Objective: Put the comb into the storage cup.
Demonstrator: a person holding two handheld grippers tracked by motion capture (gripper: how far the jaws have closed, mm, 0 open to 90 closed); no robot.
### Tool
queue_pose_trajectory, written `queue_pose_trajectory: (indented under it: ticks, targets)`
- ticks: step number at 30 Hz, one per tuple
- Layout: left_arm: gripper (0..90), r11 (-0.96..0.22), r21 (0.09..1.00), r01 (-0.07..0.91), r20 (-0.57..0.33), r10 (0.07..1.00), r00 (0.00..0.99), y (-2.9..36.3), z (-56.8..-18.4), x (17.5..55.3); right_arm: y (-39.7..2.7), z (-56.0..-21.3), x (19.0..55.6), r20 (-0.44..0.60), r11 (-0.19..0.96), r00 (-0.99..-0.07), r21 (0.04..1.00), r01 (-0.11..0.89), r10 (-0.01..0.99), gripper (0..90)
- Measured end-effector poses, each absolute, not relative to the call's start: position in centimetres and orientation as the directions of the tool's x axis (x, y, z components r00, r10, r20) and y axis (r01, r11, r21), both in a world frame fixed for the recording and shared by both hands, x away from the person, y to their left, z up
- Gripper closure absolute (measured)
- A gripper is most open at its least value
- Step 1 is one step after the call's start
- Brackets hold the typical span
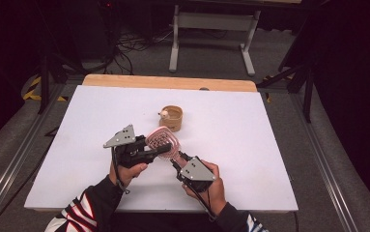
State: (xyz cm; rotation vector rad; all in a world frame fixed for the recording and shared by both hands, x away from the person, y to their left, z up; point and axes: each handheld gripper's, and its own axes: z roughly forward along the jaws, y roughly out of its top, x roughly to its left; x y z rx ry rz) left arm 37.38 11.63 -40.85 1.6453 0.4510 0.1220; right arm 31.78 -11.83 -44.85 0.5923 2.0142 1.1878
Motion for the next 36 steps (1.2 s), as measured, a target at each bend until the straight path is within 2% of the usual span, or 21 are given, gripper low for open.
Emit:
queue_pose_trajectory:
  ticks: [6,15,18,24,36]
  targets:
    - [62.9,-0.075,0.976,0.204,-0.160,0.387,0.908,12.4,-40.7,37.1,-12.2,-44.6,31.5,-0.339,0.457,-0.647,0.889,0.016,0.683,58.5]
    - [62.9,-0.092,0.984,0.153,-0.098,0.438,0.894,14.3,-40.1,36.9,-14.2,-44.3,31.3,-0.337,0.438,-0.650,0.899,-0.007,0.682,33.8]
    - [62.9,-0.100,0.984,0.148,-0.087,0.454,0.887,14.9,-40.0,37.0,-15.0,-44.0,31.4,-0.323,0.413,-0.634,0.911,-0.005,0.703,29.3]
    - [62.9,-0.072,0.985,0.155,-0.100,0.494,0.864,16.4,-39.6,37.2,-16.3,-43.7,31.7,-0.302,0.379,-0.610,0.925,-0.003,0.733,22.2]
    - [63.0,-0.065,0.987,0.144,-0.089,0.528,0.844,17.7,-39.2,37.2,-17.3,-44.0,32.0,-0.307,0.391,-0.600,0.920,0.010,0.739,15.4]
